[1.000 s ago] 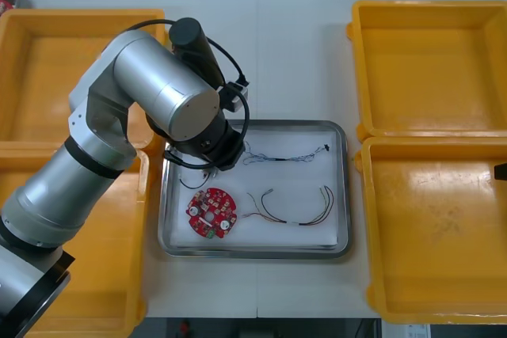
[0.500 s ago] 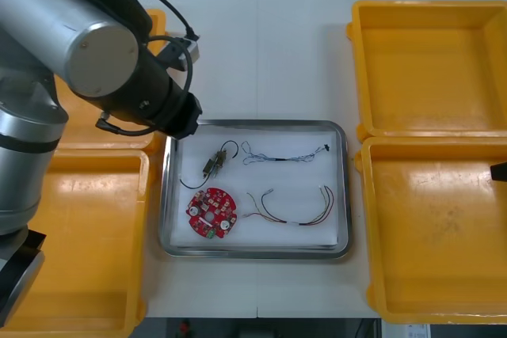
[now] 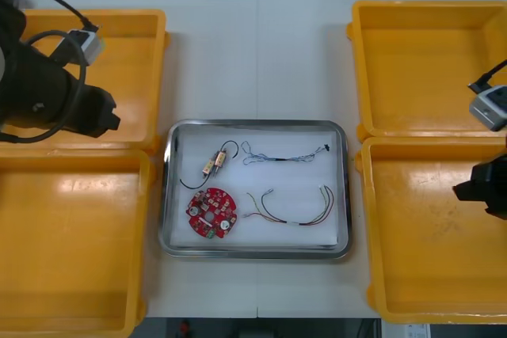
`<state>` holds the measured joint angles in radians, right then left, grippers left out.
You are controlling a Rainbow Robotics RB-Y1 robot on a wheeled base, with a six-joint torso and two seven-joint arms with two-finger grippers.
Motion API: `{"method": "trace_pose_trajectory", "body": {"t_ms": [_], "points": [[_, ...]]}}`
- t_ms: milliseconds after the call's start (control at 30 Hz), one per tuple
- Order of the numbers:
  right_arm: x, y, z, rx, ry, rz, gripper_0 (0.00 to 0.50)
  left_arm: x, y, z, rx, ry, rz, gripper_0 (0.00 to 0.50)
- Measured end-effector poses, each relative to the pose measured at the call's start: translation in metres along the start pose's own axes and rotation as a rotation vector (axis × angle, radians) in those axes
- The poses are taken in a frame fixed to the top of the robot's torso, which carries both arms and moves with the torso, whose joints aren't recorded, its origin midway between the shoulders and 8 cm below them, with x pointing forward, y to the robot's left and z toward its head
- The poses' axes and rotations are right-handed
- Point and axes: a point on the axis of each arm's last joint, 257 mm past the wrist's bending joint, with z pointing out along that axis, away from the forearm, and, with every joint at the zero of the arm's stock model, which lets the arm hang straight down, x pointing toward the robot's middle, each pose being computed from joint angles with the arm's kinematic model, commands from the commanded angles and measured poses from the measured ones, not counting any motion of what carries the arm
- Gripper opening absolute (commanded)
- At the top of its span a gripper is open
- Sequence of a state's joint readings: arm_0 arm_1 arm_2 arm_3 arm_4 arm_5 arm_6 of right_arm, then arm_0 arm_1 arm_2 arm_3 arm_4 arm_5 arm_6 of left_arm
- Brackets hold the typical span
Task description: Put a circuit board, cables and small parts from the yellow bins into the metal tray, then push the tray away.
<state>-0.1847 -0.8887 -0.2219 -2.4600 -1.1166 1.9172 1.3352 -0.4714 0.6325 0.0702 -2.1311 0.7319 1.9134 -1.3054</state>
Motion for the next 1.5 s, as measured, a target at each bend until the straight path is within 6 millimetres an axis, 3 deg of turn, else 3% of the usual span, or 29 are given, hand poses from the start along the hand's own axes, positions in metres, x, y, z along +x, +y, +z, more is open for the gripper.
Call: {"method": "trace_pose_trajectory", "body": {"t_ms": [333, 533, 733, 833, 1100, 1300, 1500], "points": [[-0.025, 0.069, 0.018, -0.076, 0.047, -0.286, 0.5, 0.041, 0.052, -0.018, -0.04, 0.011, -0.104, 0.5], [-0.026, 0.096, 0.03, -0.08, 0.083, -0.422, 0.5, 0.063, 0.075, -0.031, -0.072, 0.015, -0.142, 0.5], [-0.044, 0.124, 0.05, -0.036, 0.034, -0.636, 0.5, 0.082, 0.09, -0.04, -0.125, 0.031, -0.137, 0.5], [-0.051, 0.142, 0.059, -0.019, 0.007, -0.79, 0.5, 0.089, 0.096, -0.041, -0.138, 0.039, -0.149, 0.5], [-0.05, 0.196, 0.08, -0.024, -0.025, -0.923, 0.5, 0.107, 0.103, -0.04, -0.144, 0.069, -0.175, 0.5], [-0.041, 0.221, 0.1, -0.012, -0.02, -0.98, 0.5, 0.12, 0.103, -0.037, -0.143, 0.099, -0.184, 0.5], [-0.033, 0.238, 0.12, -0.013, 0.008, -1.005, 0.5, 0.122, 0.103, -0.036, -0.141, 0.102, -0.184, 0.5]]}}
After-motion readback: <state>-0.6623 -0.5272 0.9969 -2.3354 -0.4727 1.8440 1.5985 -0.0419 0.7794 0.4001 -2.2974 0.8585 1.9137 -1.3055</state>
